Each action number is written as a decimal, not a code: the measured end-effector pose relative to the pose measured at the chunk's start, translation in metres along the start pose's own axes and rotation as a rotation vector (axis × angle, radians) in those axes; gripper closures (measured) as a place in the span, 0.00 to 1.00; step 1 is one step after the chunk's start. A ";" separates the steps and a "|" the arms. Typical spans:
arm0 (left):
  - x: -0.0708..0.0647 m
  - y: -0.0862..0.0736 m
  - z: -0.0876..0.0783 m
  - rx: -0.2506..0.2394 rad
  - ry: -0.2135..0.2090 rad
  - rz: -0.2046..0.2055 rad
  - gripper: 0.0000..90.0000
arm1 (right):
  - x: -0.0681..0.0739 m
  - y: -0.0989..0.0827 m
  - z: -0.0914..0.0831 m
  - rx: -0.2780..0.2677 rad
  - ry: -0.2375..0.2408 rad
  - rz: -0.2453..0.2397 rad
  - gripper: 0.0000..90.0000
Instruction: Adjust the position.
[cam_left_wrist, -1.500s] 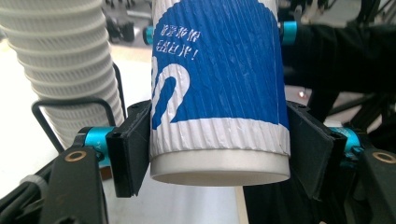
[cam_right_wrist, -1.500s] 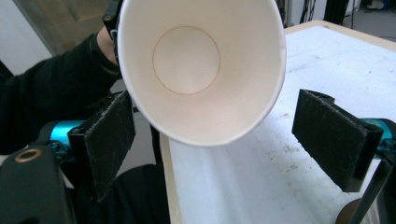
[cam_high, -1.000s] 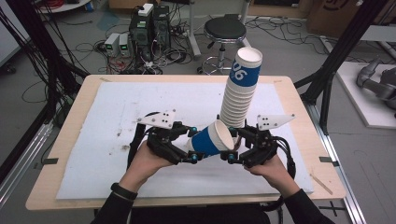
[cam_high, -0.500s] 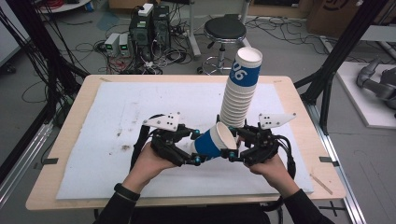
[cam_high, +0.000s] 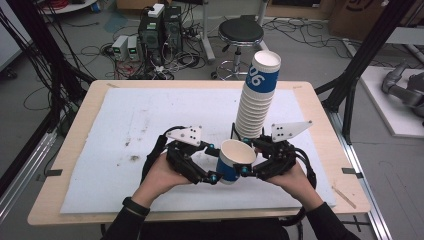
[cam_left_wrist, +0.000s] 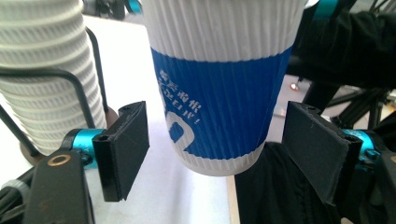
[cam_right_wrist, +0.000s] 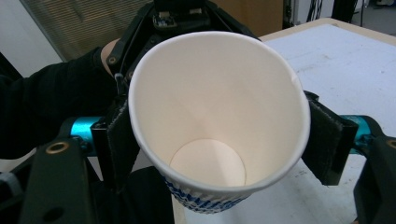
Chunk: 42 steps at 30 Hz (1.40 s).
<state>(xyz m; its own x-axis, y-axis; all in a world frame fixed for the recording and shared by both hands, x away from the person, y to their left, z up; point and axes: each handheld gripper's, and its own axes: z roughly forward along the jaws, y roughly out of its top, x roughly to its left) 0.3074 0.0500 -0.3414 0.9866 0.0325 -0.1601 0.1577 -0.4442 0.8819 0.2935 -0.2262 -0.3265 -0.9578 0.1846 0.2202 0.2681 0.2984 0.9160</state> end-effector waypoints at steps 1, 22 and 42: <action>-0.001 0.000 0.002 0.004 0.006 -0.010 0.25 | 0.000 0.000 0.000 -0.003 -0.004 -0.004 0.26; 0.001 -0.009 0.027 -0.042 -0.039 -0.015 0.33 | 0.006 0.001 0.004 -0.009 -0.021 -0.045 0.21; -0.001 -0.013 0.023 -0.216 0.001 0.047 0.33 | 0.009 0.002 -0.002 -0.114 -0.013 -0.046 0.19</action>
<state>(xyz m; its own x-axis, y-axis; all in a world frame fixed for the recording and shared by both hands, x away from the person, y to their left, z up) 0.3036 0.0350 -0.3630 0.9930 0.0177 -0.1164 0.1172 -0.2428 0.9630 0.2851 -0.2258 -0.3224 -0.9671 0.1859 0.1734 0.2098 0.1988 0.9573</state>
